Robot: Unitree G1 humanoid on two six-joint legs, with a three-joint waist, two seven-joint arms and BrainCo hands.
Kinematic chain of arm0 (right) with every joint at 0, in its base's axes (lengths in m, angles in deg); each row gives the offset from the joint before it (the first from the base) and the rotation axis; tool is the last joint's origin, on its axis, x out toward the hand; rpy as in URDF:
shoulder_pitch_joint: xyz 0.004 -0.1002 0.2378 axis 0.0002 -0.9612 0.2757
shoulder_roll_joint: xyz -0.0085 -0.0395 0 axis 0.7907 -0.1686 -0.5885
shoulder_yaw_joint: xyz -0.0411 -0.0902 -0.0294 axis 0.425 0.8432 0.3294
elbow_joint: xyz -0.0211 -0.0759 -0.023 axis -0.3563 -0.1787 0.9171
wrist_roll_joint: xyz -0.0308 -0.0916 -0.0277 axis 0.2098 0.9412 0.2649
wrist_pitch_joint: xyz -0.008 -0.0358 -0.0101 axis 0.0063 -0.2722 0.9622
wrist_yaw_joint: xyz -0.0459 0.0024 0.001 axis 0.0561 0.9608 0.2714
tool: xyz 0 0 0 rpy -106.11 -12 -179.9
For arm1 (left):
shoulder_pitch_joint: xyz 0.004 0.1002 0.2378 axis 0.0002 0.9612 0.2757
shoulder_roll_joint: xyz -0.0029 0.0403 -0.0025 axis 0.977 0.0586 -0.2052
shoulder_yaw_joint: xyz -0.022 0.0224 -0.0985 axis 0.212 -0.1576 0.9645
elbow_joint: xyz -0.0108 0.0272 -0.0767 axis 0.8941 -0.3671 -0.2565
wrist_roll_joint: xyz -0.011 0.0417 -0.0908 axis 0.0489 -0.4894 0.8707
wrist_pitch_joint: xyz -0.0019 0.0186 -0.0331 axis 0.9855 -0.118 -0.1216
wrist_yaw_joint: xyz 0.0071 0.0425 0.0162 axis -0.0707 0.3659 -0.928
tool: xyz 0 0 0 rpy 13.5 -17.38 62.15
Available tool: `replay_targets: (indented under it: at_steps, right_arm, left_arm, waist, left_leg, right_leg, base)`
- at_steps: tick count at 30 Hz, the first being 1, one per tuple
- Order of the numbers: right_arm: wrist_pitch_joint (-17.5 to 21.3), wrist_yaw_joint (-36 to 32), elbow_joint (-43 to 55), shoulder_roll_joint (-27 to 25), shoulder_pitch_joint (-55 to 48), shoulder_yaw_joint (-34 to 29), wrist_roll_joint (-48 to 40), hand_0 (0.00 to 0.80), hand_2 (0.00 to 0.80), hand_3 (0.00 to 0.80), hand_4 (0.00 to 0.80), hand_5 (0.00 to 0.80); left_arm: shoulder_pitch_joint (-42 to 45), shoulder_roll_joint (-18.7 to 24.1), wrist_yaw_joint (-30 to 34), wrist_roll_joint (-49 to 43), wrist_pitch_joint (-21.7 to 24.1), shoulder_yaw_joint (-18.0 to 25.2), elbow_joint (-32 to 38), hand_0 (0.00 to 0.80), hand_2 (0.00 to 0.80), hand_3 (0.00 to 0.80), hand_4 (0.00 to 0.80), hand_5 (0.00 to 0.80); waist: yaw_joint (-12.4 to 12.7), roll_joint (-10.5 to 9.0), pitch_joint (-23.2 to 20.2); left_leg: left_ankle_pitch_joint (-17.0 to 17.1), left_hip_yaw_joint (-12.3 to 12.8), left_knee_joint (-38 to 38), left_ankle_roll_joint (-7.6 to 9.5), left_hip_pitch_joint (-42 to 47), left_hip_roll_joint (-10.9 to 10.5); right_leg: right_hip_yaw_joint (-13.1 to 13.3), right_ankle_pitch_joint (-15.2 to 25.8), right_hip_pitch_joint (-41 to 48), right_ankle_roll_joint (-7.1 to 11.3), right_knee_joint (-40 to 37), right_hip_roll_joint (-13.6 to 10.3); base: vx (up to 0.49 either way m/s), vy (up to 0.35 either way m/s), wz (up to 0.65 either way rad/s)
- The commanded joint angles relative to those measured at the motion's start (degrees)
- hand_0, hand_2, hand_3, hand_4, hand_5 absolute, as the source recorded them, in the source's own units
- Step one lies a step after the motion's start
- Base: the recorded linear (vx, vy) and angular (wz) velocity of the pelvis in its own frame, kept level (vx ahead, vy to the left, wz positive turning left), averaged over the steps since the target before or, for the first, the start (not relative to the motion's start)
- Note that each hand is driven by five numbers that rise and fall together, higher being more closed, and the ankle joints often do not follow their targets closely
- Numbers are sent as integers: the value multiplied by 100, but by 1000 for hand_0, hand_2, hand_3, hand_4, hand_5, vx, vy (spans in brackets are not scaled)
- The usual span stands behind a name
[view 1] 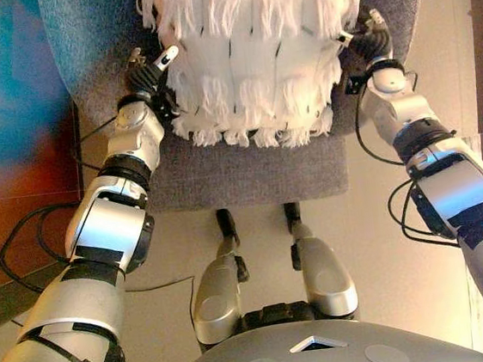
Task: Pick up the cushion and take it to the sofa
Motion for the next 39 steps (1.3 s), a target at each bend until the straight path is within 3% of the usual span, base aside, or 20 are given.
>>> replay_targets:
  at_steps: [1,3,5,10,16,19,23,27,30,34,39]
  right_arm:
    - [612,252,162,-462,346,-380,-7,0,0,0,0,0]
    - [793,339,479,-690,77,-504,-41,0,0,0,0,0]
    - [1216,178,999,-904,-365,-874,-283,0,0,0,0,0]
    - [1781,108,1803,-857,-2143,-2097,-235,0,0,0,0,0]
    - [1243,414,1528,-453,-4186,-2890,-14,0,0,0,0,0]
    - [1217,-138,808,-50,-5041,-3162,6,0,0,0,0,0]
    - [538,-502,25,499,-5668,-3020,383,0,0,0,0,0]
    - [131,-966,-1050,1036,-5995,-2789,713,0,0,0,0,0]
    - [-304,-1196,-1504,1324,-6043,-2675,828,0,0,0,0,0]
    - [-467,-1661,-2015,1688,-6019,-2361,1200,0,0,0,0,0]
    - [-457,-2500,-1935,1907,-6012,-1772,1889,0,0,0,0,0]
  left_arm:
    - [-338,415,-115,347,528,55,159,0,0,0,0,0]
    - [-104,632,-85,473,674,169,370,0,0,0,0,0]
    - [302,846,-99,536,736,398,726,0,0,0,0,0]
    - [1708,987,-105,542,963,1213,1235,0,0,0,0,0]
    - [3697,552,133,-38,627,1691,1706,0,0,0,0,0]
    - [4557,229,233,-222,394,1916,1653,0,0,0,0,0]
    - [5289,-252,518,-202,-244,2222,1227,0,0,0,0,0]
    - [5663,-734,860,-392,-563,2246,431,0,0,0,0,0]
    - [5746,-957,1075,-404,-1059,2207,-200,0,0,0,0,0]
    - [5742,-1163,1073,-1063,-1401,2040,-1174,0,0,0,0,0]
    - [5737,-1277,1048,-2068,-2167,1728,-1583,0,0,0,0,0]
  waist:
    - [171,11,-124]
    - [180,21,-141]
    - [184,24,-155]
    - [196,11,-324]
    - [282,-63,-569]
    - [351,-115,-779]
    - [447,-196,-1088]
    - [545,-256,-1454]
    - [559,-292,-1643]
    - [542,-317,-1884]
    - [488,-341,-2023]
  left_leg:
    - [-576,-2,18,-171,68,-50]
    - [-585,-8,20,-171,70,-63]
    - [-618,-7,32,-157,84,-77]
    - [-710,-58,41,-135,201,-111]
    - [-763,-122,52,-92,462,-104]
    - [-782,-124,62,-68,684,-78]
    - [-819,-149,72,-43,988,-59]
    - [-865,-189,47,-10,1296,-37]
    - [-922,-215,11,17,1528,-41]
    - [-1055,-216,11,47,1803,-46]
    - [-1157,-172,11,67,1966,-54]
  right_leg:
    - [79,-525,-337,268,523,-245]
    - [30,-550,-322,266,528,-262]
    - [-21,-593,-297,253,533,-277]
    - [-141,-682,-125,245,480,-302]
    - [-304,-677,241,198,349,-256]
    - [-397,-668,525,186,276,-207]
    - [-430,-685,894,142,192,-132]
    - [-457,-712,1239,97,149,-75]
    - [-476,-751,1500,91,98,-46]
    - [-485,-821,1808,88,44,-31]
    - [-443,-865,1963,86,15,-26]
  base:
    - [0,0,0]
    - [0,0,0]
    - [0,0,0]
    - [5,1,1]
    - [7,-30,8]
    - [58,-67,9]
    - [78,-48,2]
    - [96,-38,6]
    - [67,-26,7]
    - [62,-16,6]
    - [7,-3,0]
